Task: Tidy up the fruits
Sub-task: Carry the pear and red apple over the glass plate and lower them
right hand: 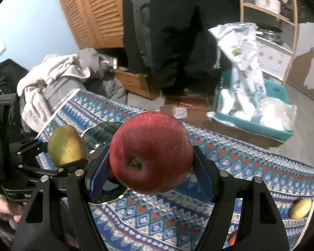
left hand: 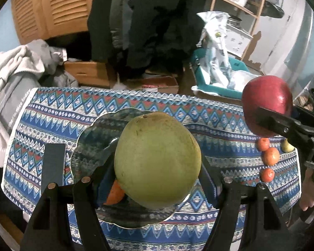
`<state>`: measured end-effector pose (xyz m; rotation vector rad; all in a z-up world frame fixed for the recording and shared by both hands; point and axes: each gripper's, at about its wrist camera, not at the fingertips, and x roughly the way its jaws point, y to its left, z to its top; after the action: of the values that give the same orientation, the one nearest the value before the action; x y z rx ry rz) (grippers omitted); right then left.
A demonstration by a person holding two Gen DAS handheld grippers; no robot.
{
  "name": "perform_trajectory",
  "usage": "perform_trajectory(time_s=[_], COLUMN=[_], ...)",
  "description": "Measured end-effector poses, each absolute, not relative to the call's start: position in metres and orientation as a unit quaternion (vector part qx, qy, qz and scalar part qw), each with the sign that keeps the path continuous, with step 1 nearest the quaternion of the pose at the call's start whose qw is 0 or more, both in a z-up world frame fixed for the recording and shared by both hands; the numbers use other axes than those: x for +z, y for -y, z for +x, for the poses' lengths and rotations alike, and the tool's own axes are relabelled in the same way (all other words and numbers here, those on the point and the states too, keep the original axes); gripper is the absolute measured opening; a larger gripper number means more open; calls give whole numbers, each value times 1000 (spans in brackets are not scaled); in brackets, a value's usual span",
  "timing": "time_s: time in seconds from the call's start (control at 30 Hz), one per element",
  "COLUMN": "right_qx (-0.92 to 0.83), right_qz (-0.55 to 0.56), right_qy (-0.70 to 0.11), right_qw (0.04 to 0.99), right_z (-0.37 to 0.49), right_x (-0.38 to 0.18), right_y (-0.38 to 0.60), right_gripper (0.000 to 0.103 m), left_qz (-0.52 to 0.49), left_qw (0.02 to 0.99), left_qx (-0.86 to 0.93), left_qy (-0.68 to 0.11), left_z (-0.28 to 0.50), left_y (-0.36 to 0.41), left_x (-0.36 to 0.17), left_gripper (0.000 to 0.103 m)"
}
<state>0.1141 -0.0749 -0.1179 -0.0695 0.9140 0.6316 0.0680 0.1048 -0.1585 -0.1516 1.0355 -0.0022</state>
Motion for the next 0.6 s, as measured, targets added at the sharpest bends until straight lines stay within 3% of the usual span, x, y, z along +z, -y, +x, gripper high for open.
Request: perform_trajectory(time_s=[0.6], right_qx=[327], right_qz=[-61], right_qy=[-484], right_qw=[809], right_z=[141], right_x=[-175], right_y=[-7], right_gripper=[75], left_qz=[-110], left_qw=[844], left_qx=[42], left_qy=[-524], left_z=[82], left_y=[-166], left_x=[-208], left_gripper=[74])
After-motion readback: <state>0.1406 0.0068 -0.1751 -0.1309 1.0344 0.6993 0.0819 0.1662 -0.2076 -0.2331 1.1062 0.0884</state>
